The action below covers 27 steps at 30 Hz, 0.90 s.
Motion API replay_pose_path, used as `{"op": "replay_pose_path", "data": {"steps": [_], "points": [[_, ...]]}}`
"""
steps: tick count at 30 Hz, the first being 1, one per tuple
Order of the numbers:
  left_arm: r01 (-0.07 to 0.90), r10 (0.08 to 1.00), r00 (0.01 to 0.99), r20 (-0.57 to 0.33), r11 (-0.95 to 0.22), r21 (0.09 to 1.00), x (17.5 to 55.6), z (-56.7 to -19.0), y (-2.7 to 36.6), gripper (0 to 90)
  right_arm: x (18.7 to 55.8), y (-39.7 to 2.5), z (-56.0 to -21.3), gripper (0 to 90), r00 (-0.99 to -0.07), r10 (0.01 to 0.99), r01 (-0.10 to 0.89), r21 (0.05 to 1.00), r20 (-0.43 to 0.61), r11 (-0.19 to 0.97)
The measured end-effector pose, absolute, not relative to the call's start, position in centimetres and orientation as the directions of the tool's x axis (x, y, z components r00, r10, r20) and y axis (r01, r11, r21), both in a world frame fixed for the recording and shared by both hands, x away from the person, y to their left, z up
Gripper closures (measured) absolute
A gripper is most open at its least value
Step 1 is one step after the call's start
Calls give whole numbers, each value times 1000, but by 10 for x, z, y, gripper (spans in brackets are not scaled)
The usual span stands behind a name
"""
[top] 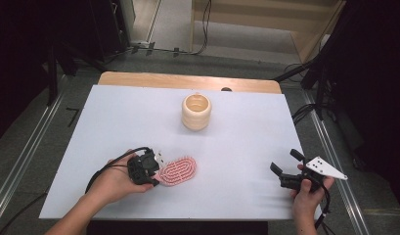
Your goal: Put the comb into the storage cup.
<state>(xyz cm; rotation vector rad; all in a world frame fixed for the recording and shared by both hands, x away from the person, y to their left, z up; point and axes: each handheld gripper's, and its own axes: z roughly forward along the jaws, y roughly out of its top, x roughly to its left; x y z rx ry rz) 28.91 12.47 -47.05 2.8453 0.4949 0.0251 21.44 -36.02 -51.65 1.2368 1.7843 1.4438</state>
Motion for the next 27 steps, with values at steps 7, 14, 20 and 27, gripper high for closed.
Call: {"op": "replay_pose_path", "data": {"steps": [7, 14, 20, 27], "points": [[346, 350, 936, -41, -893, 286, 291, -470, 129, 706, 215, -360, -517, 0, -442, 886, 321, 947, 139, 12], [360, 366, 929, -45, -872, 332, 293, -467, 132, 706, 214, -360, -516, 0, -441, 887, 322, 947, 138, 13], [358, 373, 927, -36, -852, 381, 294, -460, 136, 706, 214, -360, -516, 0, -441, 887, 322, 947, 138, 13], [371, 395, 918, -40, -819, 437, 294, -455, 139, 706, 214, -360, -516, 0, -443, 886, 321, 947, 139, 13]]}}
